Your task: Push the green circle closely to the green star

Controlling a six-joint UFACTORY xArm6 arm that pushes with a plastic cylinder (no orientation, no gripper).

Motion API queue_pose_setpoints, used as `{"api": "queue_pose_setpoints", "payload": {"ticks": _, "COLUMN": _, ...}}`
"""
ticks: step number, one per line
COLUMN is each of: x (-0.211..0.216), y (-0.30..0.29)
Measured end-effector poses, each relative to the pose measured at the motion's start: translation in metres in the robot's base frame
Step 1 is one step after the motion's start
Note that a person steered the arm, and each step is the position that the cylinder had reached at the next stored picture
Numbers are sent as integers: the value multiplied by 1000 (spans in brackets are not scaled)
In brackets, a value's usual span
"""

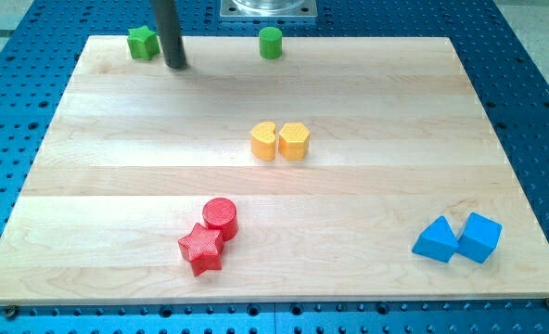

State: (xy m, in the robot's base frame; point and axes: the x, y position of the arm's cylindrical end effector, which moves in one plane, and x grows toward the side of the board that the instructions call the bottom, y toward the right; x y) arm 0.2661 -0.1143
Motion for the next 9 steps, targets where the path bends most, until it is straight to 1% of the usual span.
{"api": "queue_pose_setpoints", "payload": {"ticks": 1, "x": 0, "y": 127}}
{"api": "queue_pose_setpoints", "payload": {"ticks": 2, "x": -32, "y": 192}}
{"api": "queue_pose_setpoints", "payload": {"ticks": 3, "x": -72, "y": 174}}
{"api": "queue_pose_setpoints", "payload": {"ticks": 4, "x": -72, "y": 116}}
{"api": "queue_pose_setpoints", "payload": {"ticks": 5, "x": -66, "y": 70}}
{"api": "queue_pose_setpoints", "payload": {"ticks": 6, "x": -31, "y": 139}}
{"api": "queue_pose_setpoints", "payload": {"ticks": 7, "x": -27, "y": 69}}
{"api": "queue_pose_setpoints", "payload": {"ticks": 8, "x": -29, "y": 49}}
{"api": "queue_pose_setpoints", "payload": {"ticks": 9, "x": -48, "y": 19}}
